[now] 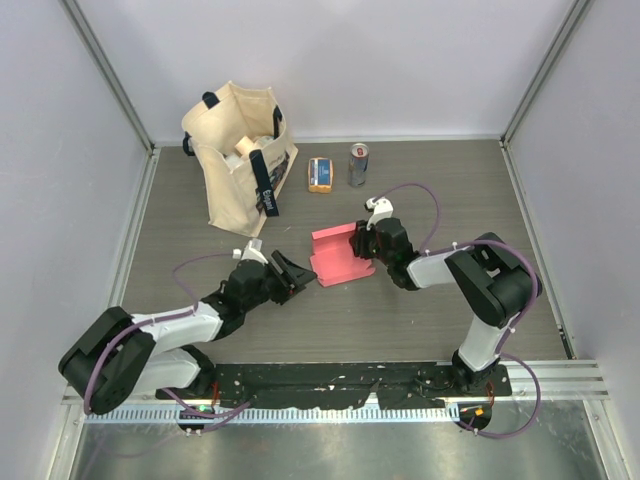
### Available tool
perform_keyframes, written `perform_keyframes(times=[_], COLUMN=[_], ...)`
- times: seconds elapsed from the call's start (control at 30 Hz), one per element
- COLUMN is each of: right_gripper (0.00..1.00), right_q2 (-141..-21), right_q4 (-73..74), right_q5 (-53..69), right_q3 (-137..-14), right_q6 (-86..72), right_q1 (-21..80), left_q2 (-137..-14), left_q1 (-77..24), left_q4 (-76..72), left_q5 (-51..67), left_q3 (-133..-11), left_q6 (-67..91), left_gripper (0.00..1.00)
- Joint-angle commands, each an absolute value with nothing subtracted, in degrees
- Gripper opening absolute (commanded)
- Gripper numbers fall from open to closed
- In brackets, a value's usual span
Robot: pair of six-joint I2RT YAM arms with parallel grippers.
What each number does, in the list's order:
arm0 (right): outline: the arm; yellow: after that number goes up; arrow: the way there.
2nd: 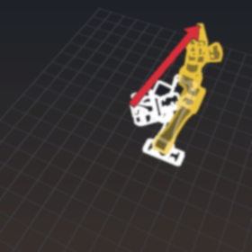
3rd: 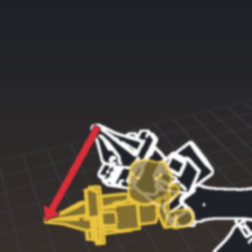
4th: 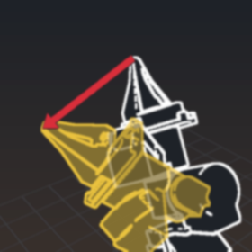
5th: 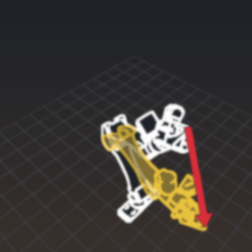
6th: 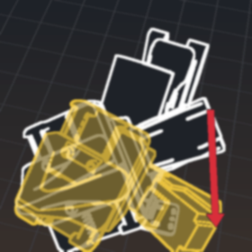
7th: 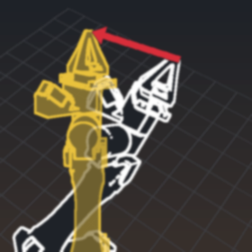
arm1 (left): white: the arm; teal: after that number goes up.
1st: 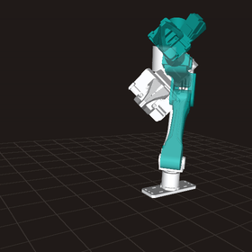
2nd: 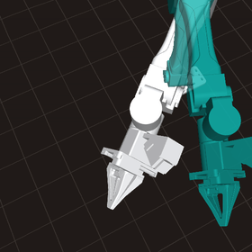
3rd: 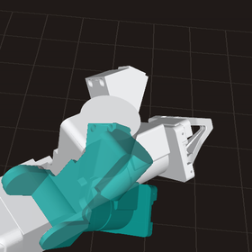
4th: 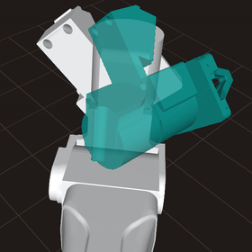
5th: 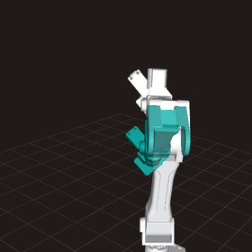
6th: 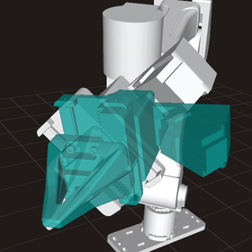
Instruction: Fold the paper box
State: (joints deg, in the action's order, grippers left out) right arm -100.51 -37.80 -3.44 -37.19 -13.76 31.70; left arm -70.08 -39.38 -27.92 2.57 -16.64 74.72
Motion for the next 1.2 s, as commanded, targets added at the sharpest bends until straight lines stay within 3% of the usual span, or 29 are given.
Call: perform_keyframes(times=[0.0,0.33,0.6,0.83,1.03,1.17], right_gripper=[0.35,0.02,0.02,0.02,0.02,0.02], right_q2=[-99.93,-98.35,-90.80,-84.99,-85.52,-84.99], right_q4=[-44.38,-44.67,-25.87,-6.11,-1.14,-1.85], right_q5=[-3.86,-6.57,-19.22,-30.40,-26.81,-27.68], right_q3=[-37.98,-37.35,-40.85,-43.06,-45.44,-44.30], right_q6=[-12.74,-15.37,-34.40,-59.29,-67.93,-72.33], right_q1=[31.82,31.90,33.74,37.26,38.05,39.72], left_q2=[-67.59,-67.59,-70.22,-70.14,-71.71,-72.86], left_q1=[-39.46,-39.55,-39.81,-46.05,-48.52,-48.78], left_q4=[-26.01,-26.63,-26.72,-17.24,-11.61,-8.00], left_q5=[0.44,1.76,2.46,-8.95,-15.99,-18.37], left_q3=[-15.30,-16.87,-22.66,-30.67,-36.91,-40.07], left_q6=[72.33,73.82,73.48,66.80,60.82,60.65], left_gripper=[0.63,0.66,0.69,0.62,0.57,0.48])
